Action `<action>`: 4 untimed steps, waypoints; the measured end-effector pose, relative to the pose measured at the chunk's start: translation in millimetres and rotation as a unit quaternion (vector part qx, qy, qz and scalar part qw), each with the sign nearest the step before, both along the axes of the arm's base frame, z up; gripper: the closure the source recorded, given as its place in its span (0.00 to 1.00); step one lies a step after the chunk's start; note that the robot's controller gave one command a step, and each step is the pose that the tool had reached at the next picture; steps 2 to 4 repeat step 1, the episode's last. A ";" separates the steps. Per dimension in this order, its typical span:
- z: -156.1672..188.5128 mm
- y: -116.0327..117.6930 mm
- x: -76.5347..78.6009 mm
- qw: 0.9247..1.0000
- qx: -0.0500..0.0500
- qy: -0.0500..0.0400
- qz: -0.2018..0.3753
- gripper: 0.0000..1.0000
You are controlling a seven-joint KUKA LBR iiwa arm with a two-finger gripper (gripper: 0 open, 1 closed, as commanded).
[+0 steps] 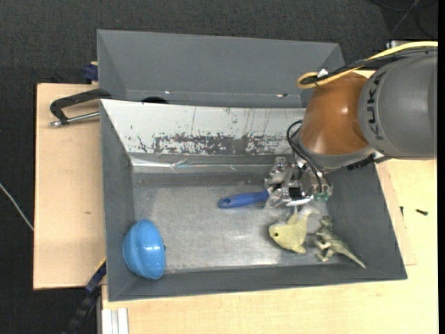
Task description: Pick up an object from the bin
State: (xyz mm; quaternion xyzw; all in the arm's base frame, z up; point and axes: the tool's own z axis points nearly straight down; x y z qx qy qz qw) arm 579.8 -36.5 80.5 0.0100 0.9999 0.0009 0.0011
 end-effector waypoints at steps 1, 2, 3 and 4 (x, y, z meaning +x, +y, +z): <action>127.8 5.1 -15.1 1.000 0.000 -0.005 -0.013 1.00; 127.8 5.1 -15.1 1.000 0.000 -0.005 -0.013 1.00; 127.8 5.1 -15.1 1.000 0.000 -0.005 -0.013 1.00; 127.8 5.1 -15.1 1.000 0.000 -0.005 -0.013 1.00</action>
Offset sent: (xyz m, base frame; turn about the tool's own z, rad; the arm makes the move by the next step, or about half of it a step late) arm -0.0174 0.0042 0.1225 0.0274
